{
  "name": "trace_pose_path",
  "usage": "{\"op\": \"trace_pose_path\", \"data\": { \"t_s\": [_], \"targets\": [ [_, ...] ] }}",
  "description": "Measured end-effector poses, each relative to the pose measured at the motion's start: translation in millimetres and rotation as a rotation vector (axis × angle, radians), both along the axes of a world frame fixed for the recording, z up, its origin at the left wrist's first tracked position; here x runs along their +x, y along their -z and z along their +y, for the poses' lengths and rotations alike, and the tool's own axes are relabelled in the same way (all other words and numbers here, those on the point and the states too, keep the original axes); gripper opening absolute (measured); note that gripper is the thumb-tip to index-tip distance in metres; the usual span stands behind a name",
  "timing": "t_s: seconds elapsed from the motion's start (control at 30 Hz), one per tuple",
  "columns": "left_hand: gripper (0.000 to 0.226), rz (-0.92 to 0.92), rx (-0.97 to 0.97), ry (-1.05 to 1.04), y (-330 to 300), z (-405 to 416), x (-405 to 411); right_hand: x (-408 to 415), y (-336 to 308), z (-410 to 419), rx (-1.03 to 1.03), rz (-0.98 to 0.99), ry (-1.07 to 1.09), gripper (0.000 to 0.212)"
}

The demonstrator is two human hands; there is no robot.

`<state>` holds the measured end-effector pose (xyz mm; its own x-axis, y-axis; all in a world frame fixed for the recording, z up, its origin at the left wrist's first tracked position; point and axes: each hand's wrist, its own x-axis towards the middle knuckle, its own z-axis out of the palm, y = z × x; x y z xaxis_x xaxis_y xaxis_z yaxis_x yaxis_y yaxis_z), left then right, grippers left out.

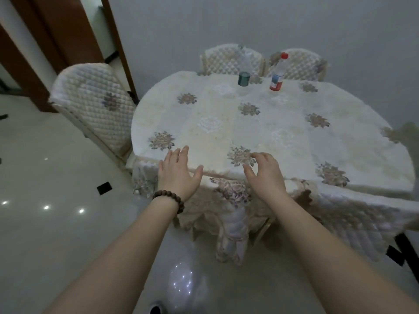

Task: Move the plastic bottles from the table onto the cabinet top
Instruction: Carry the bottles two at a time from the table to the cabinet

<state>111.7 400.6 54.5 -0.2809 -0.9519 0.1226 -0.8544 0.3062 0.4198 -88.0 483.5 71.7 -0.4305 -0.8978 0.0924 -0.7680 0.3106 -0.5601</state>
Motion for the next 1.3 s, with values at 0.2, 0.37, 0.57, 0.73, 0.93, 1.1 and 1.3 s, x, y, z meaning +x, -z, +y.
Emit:
{"op": "trace_pose_path", "data": {
  "t_s": [0.2, 0.37, 0.57, 0.73, 0.93, 1.1, 1.3],
  "targets": [
    [0.066, -0.002, -0.039, -0.089, 4, -87, 59, 55, 11, -99, -0.014, 0.023, -0.074, 0.042],
    [0.069, 0.008, -0.047, -0.026, 22, -191, 117, 106, 25, -194, -0.038, -0.031, 0.012, 0.041],
    [0.068, -0.042, -0.043, 0.110, 28, -311, 165, 158, 31, -279, -0.004, -0.034, 0.167, 0.041],
    [0.068, -0.033, -0.032, 0.250, 23, -368, 147, 156, 28, -306, 0.032, -0.038, 0.314, 0.042],
    [0.068, -0.036, -0.010, 0.423, 23, -416, 88, 118, 23, -324, 0.032, -0.019, 0.492, 0.042],
    [0.067, -0.062, -0.032, 0.529, 27, -456, 29, 75, 29, -348, 0.007, -0.024, 0.619, 0.042],
    [0.068, -0.086, -0.047, 0.630, 20, -504, -49, 15, 28, -380, -0.005, -0.056, 0.733, 0.043]
  ]
}}
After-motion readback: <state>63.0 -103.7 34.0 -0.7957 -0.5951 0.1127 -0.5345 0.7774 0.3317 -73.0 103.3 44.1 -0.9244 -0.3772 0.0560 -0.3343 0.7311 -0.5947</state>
